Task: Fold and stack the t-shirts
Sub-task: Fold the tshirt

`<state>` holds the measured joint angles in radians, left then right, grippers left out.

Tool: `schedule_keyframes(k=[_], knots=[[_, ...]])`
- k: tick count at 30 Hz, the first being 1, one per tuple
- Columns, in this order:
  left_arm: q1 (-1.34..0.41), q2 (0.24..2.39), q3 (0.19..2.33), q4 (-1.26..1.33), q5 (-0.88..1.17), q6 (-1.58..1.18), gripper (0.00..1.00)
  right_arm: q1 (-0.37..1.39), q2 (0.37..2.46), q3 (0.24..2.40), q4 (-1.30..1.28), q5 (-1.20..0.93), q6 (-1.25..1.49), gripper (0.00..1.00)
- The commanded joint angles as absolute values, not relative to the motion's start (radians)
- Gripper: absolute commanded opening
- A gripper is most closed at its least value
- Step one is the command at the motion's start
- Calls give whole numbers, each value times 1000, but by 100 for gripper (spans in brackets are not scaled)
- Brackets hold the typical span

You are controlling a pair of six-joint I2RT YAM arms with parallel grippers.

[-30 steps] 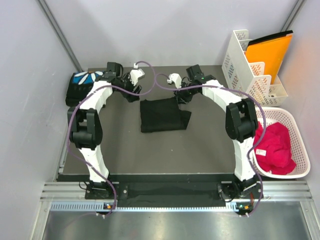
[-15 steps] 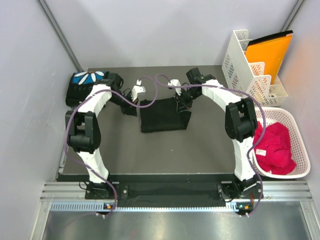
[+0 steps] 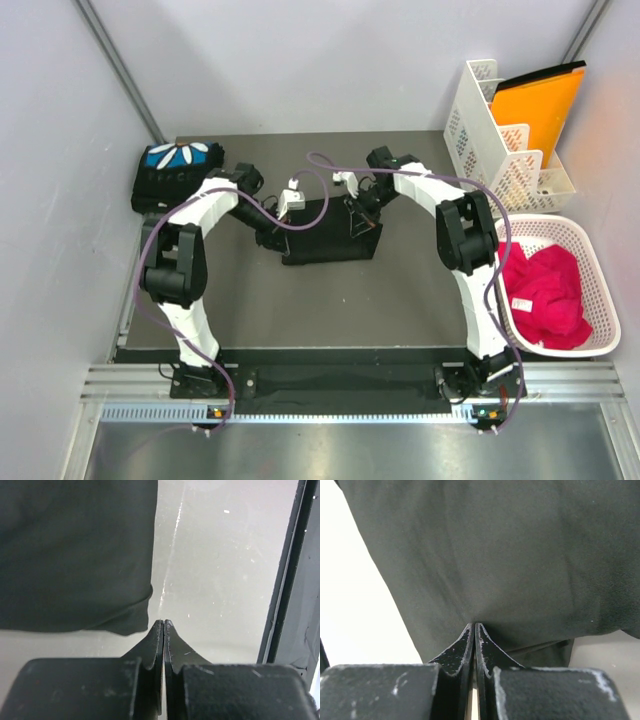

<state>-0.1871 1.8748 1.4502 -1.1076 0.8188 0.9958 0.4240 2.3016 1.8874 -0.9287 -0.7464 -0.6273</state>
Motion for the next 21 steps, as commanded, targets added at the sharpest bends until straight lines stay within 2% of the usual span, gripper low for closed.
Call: schedule_keyframes(k=[1,12,21], knots=[[-198,1879,1433,-999,857,956,0,443,2313,1947,-913,-753,-597,0],[-215,1927,1376,-861,805,894,0,454,2368,2002,-884,-753,-551,0],[-236,1953,1344,-850,635,910,0,463,2391,2023,-876,-730,-535,0]])
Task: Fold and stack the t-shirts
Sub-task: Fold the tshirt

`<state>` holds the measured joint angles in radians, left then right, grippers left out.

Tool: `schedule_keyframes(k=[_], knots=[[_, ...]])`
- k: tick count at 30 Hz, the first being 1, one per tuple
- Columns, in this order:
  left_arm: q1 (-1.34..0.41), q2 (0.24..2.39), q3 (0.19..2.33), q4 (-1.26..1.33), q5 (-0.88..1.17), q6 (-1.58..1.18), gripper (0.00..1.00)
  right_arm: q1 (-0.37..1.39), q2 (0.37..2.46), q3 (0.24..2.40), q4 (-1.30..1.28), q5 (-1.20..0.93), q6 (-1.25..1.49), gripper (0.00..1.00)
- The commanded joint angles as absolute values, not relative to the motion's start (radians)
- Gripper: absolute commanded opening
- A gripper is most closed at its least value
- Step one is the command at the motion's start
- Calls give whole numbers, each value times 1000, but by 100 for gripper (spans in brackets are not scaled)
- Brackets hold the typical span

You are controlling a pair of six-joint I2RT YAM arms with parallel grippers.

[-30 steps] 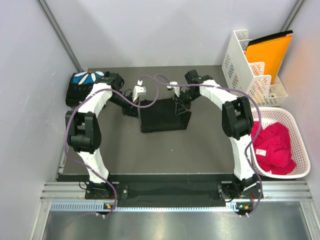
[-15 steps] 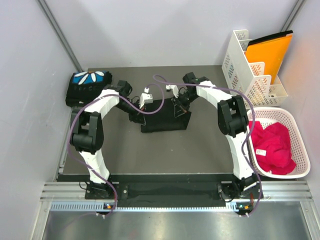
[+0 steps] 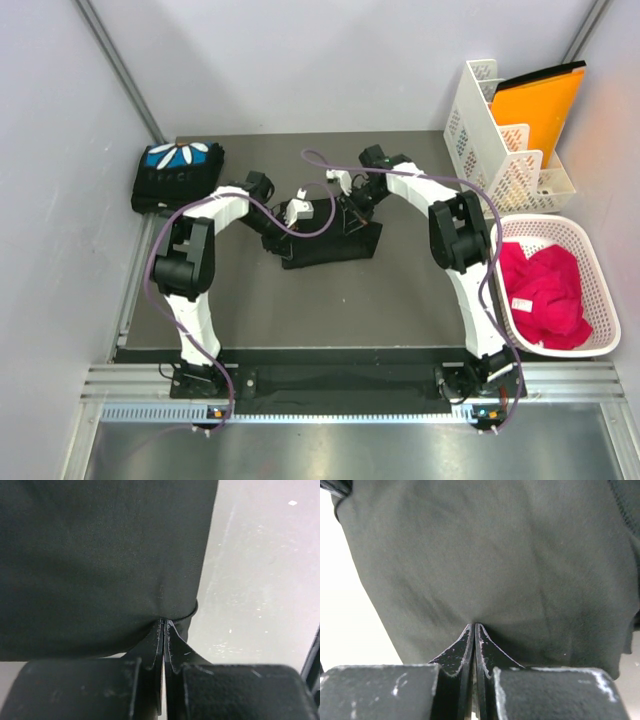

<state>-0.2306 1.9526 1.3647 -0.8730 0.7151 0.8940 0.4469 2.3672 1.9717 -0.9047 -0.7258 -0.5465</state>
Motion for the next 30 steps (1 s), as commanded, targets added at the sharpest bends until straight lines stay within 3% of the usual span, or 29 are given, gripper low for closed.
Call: schedule_keyframes(k=[1,30], knots=[[-236,1954,1344,-850,627,910,0,465,2395,2022,-873,-729,-531,0],[-236,1954,1316,-828,494,884,0,439,2313,1917,-917,-542,-591,0]])
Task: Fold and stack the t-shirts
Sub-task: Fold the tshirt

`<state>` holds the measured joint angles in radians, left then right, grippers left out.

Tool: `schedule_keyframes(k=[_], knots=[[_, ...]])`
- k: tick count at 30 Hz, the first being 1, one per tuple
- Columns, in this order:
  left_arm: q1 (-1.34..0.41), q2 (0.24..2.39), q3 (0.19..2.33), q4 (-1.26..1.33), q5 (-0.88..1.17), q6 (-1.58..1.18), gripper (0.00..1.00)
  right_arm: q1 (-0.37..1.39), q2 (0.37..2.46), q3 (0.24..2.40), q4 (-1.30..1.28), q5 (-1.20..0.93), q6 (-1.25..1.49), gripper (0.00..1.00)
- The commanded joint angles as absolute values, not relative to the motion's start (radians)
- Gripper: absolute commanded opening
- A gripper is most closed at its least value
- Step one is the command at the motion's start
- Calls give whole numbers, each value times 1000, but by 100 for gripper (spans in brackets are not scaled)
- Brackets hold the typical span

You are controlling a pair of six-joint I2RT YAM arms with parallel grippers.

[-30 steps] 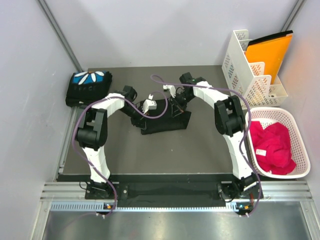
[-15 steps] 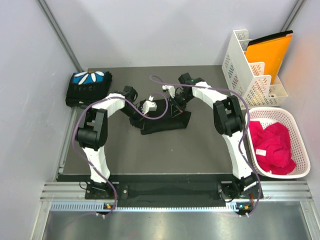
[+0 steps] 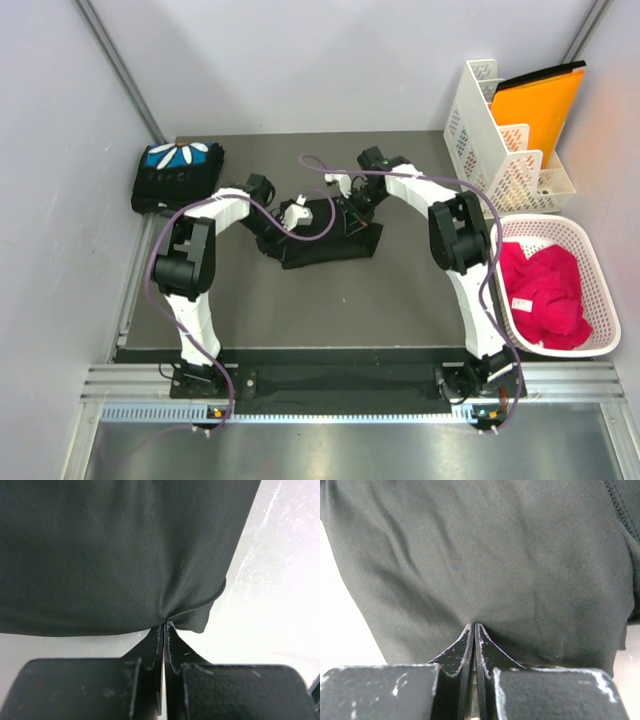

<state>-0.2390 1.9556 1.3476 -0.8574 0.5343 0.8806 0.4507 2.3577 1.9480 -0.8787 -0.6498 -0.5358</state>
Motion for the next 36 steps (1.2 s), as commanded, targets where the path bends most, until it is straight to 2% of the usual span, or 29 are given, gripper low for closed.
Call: schedule_keyframes(k=[1,10,13,15,16,17,20,22,23,26,29,36], knots=[[-236,1944,1315,-818,491,877,0,437,2310,1921,-917,-540,-598,0],[-180,1809,1293,-735,462,766,0,439,2247,1956,-936,-534,-652,1],[-161,1734,1252,-677,422,755,0,437,2237,2003,-968,-535,-663,9],[-149,1674,1224,-648,401,755,0,437,2215,2029,-983,-535,-663,22],[-146,1658,1218,-647,397,755,4,437,2201,2029,-980,-535,-663,29],[-144,1642,1215,-647,393,761,15,437,2172,2023,-974,-523,-663,43],[-147,1591,1226,-657,400,776,52,434,2096,1984,-936,-447,-661,52],[-159,1560,1230,-667,414,790,65,428,2050,1924,-873,-376,-649,58],[-191,1551,1232,-667,404,804,70,419,1998,1899,-847,-304,-647,67],[-274,1526,1215,-657,357,874,71,391,1910,1810,-747,-168,-658,80],[-349,1528,1184,-587,344,900,72,356,1875,1804,-709,-83,-654,85],[-526,1637,1155,-459,308,876,73,296,1839,1868,-767,-23,-653,86]])
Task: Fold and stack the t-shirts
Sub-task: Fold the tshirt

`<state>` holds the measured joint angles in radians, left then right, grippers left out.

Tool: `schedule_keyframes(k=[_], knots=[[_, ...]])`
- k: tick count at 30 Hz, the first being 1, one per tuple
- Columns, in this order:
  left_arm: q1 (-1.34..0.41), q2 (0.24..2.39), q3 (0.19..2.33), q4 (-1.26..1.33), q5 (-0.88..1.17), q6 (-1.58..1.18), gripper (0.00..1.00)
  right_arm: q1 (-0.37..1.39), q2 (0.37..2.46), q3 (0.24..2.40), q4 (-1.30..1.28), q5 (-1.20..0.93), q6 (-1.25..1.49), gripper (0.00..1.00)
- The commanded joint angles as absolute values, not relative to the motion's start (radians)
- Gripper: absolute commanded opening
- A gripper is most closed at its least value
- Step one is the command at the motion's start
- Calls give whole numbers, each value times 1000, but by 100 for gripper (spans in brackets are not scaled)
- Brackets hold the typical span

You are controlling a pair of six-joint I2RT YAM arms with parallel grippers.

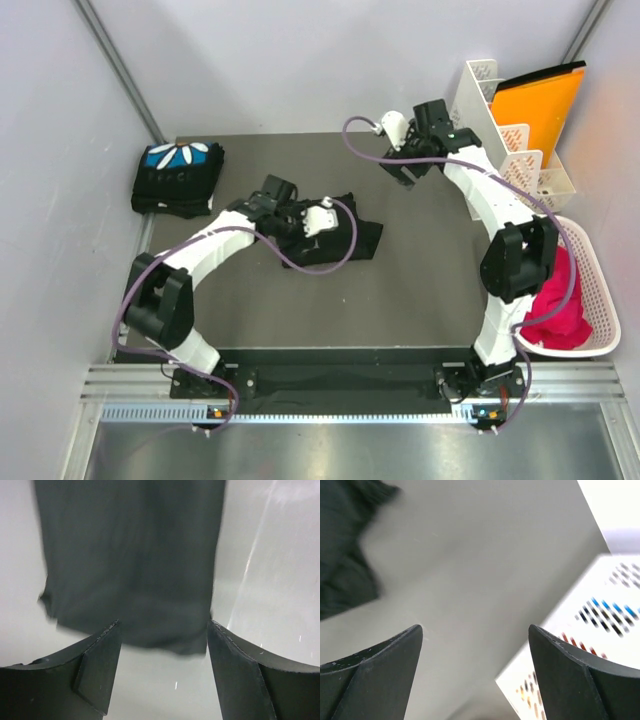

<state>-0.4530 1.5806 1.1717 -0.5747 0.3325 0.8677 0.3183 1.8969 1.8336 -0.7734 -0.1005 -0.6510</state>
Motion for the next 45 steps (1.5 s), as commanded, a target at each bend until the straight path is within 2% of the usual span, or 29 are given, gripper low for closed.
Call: schedule_keyframes(k=[1,4,12,19,31,36,40,41,43,44,45], knots=[[-547,1650,1149,-451,292,874,73,290,1832,1867,-767,-17,-658,86],[-630,1698,1140,-407,218,867,73,275,1804,1867,-775,-9,-663,85],[-686,1756,1121,-287,104,854,73,256,1782,1850,-793,-3,-676,85],[-759,1784,1020,-118,-70,870,75,255,1815,1934,-831,-24,-683,85],[-818,1904,963,50,-294,781,75,255,1855,2029,-847,-41,-692,84],[-821,1956,977,52,-327,738,75,258,1858,2045,-848,-48,-696,83],[-825,1967,977,46,-319,727,69,256,1853,2045,-842,-45,-696,83],[-824,1973,979,34,-318,721,65,256,1850,2045,-844,-41,-696,83],[-825,1977,989,14,-307,718,48,255,1845,2042,-839,-35,-701,83],[-825,1983,994,5,-301,706,43,255,1842,2037,-838,-32,-706,83],[-824,1983,999,5,-296,704,27,255,1841,2033,-831,-29,-707,83]])
